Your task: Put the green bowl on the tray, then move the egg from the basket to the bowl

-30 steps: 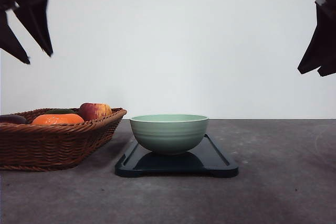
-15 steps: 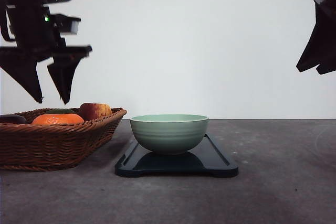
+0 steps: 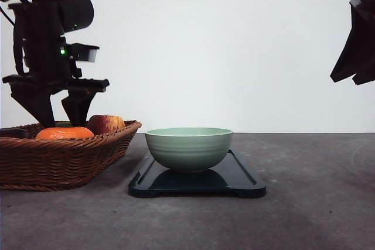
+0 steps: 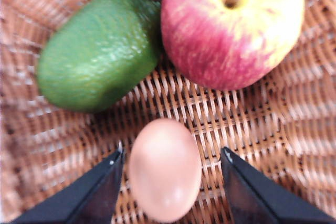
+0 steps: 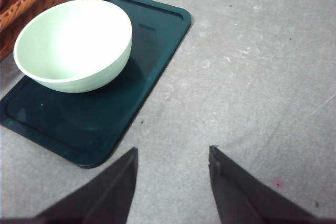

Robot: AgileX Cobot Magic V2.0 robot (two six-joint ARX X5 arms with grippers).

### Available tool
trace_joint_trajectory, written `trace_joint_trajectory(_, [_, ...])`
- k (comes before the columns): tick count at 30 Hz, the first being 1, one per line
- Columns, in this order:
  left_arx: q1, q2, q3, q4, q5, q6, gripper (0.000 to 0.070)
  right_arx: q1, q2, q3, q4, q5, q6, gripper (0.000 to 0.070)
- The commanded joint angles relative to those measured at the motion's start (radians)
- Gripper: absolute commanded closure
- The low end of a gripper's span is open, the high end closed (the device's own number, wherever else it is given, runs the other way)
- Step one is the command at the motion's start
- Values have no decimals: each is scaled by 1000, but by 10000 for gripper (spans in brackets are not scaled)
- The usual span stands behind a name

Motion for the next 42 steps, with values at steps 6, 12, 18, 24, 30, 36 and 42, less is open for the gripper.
trace_joint_trajectory(6, [-2, 70, 21, 1, -7, 5, 330, 3, 14, 5, 14, 4, -7, 434])
trace_joint_trajectory(12, [-2, 96, 21, -14, -7, 5, 331, 3, 14, 5, 10, 4, -7, 434])
trace_joint_trajectory(18, [-2, 96, 22, -12, -7, 5, 331, 3, 14, 5, 10, 4, -7, 434])
trace_joint_trajectory(24, [-2, 89, 32, -15, -7, 5, 331, 3, 14, 5, 9, 4, -7, 434])
trace_joint_trajectory(30, [-2, 62, 32, -13, -7, 5, 331, 3, 14, 5, 9, 4, -8, 434])
trace_joint_trajectory(36, [-2, 43, 32, -15, -7, 2, 338, 3, 14, 5, 10, 4, -7, 434])
trace_joint_trajectory(42, [-2, 43, 32, -27, -7, 1, 349, 3, 14, 5, 10, 4, -7, 434])
